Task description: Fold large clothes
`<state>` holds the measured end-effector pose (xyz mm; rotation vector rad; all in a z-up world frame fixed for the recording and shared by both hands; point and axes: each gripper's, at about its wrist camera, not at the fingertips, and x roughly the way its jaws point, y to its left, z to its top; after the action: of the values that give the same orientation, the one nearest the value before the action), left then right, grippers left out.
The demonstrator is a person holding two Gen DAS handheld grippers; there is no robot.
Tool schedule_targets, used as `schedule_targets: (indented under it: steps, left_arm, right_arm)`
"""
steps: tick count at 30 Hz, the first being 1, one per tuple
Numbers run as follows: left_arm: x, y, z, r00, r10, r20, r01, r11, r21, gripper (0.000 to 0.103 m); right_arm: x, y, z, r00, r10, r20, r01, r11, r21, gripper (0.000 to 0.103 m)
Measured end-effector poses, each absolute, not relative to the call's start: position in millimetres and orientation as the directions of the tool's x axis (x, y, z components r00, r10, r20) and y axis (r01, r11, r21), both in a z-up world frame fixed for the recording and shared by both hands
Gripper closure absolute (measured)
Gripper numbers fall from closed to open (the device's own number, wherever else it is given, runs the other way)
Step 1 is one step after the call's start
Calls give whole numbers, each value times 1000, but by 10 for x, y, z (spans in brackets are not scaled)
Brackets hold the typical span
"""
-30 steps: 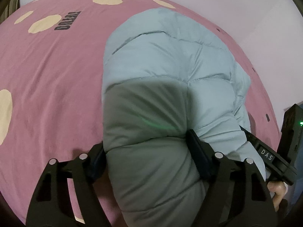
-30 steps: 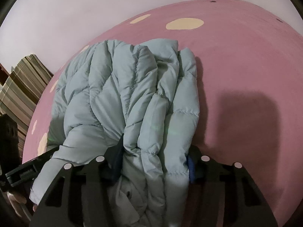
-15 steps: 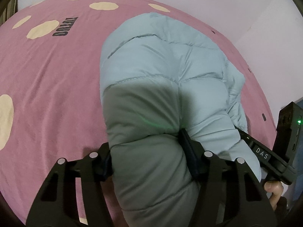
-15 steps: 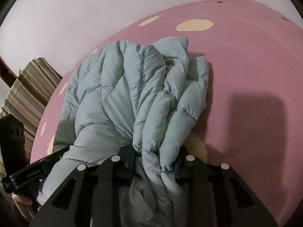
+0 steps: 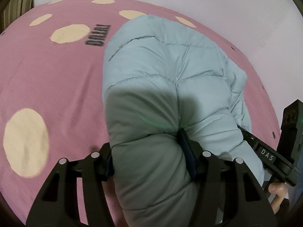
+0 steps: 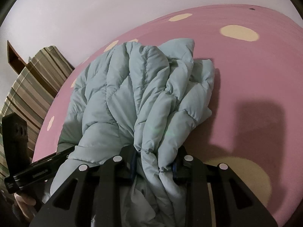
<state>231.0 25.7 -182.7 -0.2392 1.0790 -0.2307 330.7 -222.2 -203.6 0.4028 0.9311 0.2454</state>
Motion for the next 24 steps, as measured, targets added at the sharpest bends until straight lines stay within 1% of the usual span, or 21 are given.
schedule_targets:
  steps: [5,12,14,18,19,23,24]
  left_arm:
    - [2405,416,-1863,455,-291,-842,48,952,-303,45]
    - [2367,386,-1903,470,-267,-841,57,960,-273,44]
    - [2371,362,-1890,470,-265,-842,55,961,-272,44]
    - [2310,318,-1874,473,-256,-843,51,963,-264,40]
    - [2309,328,-1874,475,-252,-843,50,964,-260,39]
    - [2271,318,-1845,487,-226,-844,50,972,-231,34]
    - [2264,330,-1838,493,-214,-843,49,974,-219,31]
  right_arm:
    - [3491,-2061,-2078,569,384,-727,-45,897,439,76]
    - [3495,-2120,-2143,570,388,-724,-23,888,459,75]
    - [3485,-2124,-2129,575,378,-726,-26,895,446,75]
    - [3445,-2177,-2119,585,358,-728,-14,901,433,68]
    - [3424,-2174,-2120,588,351,-728,-8,903,429,63]
    - [3345,-2199,-2113,604,314,-732,12,915,403,54]
    - [3334,-2207,-2106,607,304,-734,18,918,395,49]
